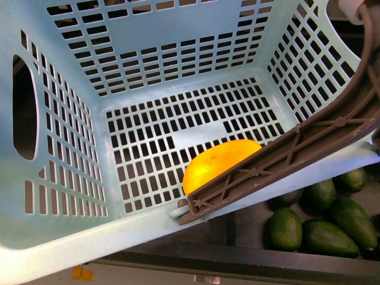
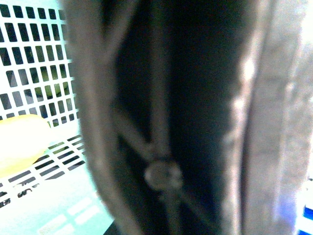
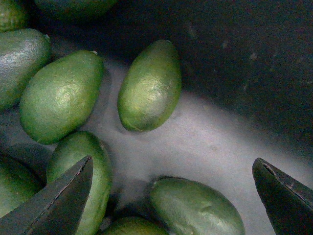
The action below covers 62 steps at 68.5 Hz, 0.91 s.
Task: Pick mango and avocado into basket
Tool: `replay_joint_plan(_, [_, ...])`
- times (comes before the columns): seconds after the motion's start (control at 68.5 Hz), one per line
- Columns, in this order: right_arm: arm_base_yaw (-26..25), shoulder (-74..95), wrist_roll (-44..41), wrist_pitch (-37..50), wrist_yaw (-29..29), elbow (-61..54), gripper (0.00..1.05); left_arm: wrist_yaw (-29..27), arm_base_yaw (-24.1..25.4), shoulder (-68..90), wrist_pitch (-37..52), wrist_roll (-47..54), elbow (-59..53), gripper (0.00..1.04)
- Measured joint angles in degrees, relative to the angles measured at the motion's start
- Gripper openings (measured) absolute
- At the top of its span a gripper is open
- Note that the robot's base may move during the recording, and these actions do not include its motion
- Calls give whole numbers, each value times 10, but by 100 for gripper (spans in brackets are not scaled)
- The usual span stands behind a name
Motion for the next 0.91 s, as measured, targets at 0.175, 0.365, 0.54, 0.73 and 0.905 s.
replay_joint_plan(0.175, [11, 78, -5, -30, 1, 77, 96, -1, 0, 0, 0, 0, 0, 13])
replay_joint_plan(0.365, [29, 142, 9, -52, 13, 154, 96, 0, 0, 0, 0, 0, 0, 13])
replay_joint_plan(0.54, [41, 172, 37, -57, 15, 192, 96, 0, 0, 0, 0, 0, 0, 13])
replay_joint_plan(0.73, [53, 201, 62, -68, 18, 228, 96, -1, 0, 0, 0, 0, 0, 13])
replay_joint_plan(0.905, [57, 223, 69, -78, 30, 251, 96, 0, 0, 0, 0, 0, 0, 13])
